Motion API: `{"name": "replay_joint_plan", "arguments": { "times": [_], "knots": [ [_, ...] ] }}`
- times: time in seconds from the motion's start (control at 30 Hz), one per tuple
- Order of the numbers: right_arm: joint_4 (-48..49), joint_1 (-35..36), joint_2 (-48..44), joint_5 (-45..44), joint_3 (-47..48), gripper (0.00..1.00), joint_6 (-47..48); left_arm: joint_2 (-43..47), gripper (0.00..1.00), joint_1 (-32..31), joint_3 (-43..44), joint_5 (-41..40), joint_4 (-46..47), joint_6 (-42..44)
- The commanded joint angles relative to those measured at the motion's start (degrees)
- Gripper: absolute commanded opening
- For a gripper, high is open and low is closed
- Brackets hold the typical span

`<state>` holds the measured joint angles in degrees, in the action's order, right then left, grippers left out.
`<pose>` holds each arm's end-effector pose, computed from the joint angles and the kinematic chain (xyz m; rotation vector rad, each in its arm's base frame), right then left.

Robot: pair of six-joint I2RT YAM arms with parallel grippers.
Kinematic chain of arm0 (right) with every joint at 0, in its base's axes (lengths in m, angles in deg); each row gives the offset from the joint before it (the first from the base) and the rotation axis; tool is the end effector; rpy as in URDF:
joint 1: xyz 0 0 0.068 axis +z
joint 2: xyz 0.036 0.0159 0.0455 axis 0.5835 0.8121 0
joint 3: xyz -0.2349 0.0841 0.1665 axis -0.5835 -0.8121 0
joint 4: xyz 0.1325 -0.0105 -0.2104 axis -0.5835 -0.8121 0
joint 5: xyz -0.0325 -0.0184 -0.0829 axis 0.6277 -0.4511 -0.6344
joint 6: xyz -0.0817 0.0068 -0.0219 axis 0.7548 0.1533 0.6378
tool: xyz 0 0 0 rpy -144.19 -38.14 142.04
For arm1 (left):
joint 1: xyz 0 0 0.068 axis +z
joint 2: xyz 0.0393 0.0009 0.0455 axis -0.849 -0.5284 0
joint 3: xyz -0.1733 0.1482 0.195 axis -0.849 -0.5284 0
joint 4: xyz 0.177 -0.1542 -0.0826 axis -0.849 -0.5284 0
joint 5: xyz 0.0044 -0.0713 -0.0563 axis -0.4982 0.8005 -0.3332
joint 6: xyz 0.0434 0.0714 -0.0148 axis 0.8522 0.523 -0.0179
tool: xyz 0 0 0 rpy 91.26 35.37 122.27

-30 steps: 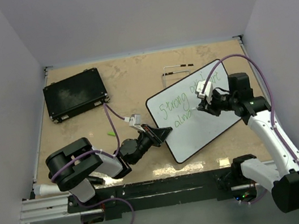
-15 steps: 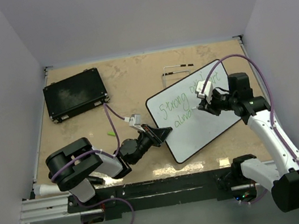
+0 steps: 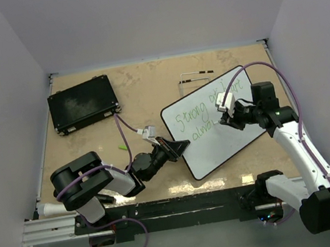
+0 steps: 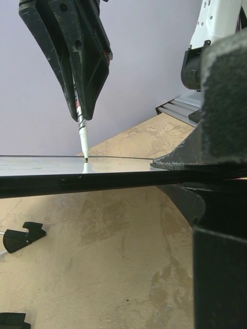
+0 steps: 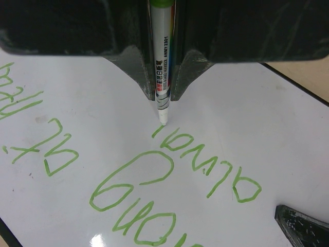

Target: Write a sentence on the whiteboard

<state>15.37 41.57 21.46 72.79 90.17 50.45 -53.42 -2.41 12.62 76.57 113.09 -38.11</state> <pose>0.1825 0.0654 0.2916 -1.2615 1.7862 0.3806 0.1663 -0.2619 0.1996 -0.0936 1.7205 -1.3850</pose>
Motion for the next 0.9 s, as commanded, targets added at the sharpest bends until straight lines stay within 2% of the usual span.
{"name": "replay_joint_plan", "arguments": {
  "times": [0.0,0.87],
  "knots": [
    [-1.66,-0.24,-0.33,-1.56,-0.3,0.0,1.01,-0.67,0.0,-0.4,-1.14,3.11,11.38,7.0],
    [5.63,-0.24,0.81,-4.12,2.33,0.0,-4.61,-0.85,0.0,-0.4,-1.22,3.55,11.65,7.0]
  ]
}}
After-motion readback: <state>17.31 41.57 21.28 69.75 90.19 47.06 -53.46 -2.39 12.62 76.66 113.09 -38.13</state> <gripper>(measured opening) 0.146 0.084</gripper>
